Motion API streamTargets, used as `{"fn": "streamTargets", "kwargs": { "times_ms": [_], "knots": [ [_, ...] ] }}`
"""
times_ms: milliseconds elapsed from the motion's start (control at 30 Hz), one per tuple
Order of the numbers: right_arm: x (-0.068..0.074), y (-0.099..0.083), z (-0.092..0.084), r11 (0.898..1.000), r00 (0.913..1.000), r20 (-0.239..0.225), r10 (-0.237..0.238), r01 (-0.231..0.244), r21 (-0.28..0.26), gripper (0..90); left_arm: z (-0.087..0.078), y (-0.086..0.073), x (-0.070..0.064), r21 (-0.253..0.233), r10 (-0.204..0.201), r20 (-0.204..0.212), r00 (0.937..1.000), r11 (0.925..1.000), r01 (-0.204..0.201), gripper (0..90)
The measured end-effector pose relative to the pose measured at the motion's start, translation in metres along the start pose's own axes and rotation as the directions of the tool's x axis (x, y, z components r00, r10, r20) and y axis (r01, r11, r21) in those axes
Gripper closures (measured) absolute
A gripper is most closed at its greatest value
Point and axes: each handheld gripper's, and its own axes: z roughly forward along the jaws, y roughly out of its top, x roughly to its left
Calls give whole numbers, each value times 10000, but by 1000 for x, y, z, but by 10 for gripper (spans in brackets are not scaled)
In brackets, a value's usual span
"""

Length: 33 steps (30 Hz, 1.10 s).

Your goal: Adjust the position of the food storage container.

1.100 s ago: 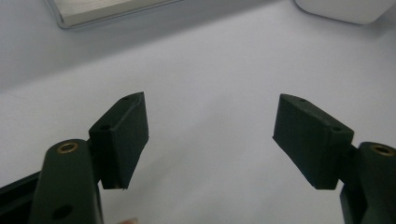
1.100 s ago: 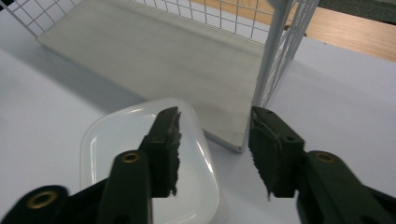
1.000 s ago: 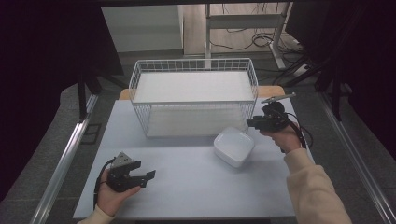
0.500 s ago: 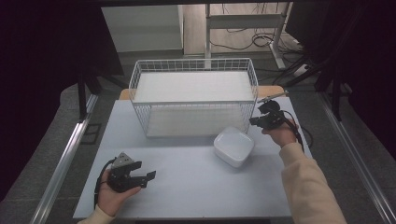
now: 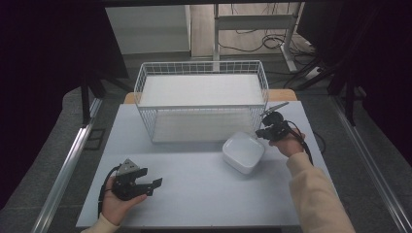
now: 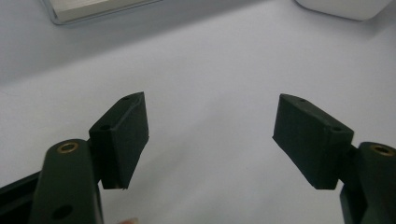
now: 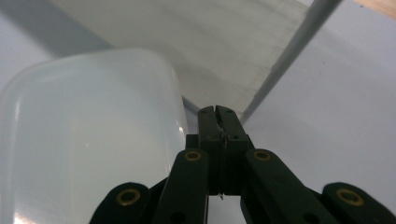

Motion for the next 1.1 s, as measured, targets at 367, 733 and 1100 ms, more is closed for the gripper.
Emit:
{"fn": "streamTargets", "kwargs": {
  "times_ms": [367, 733, 1100],
  "knots": [
    [12, -5, 14, 9968, 9974, 143, -709, 703, 387, 900, 1, 0, 1, 23, -9, 6, 10000, 10000, 9, 265],
    [29, -4, 15, 9928, 9935, -66, -1132, 1134, 383, 900, 0, 0, 1, 3, -43, 40, 10000, 10000, 43, 265],
    [44, -3, 17, 9907, 9909, -413, -1284, 1300, 405, 900, -1, 1, 3, -95, -136, 30, 9999, 9999, 137, 265]
  ]
}}
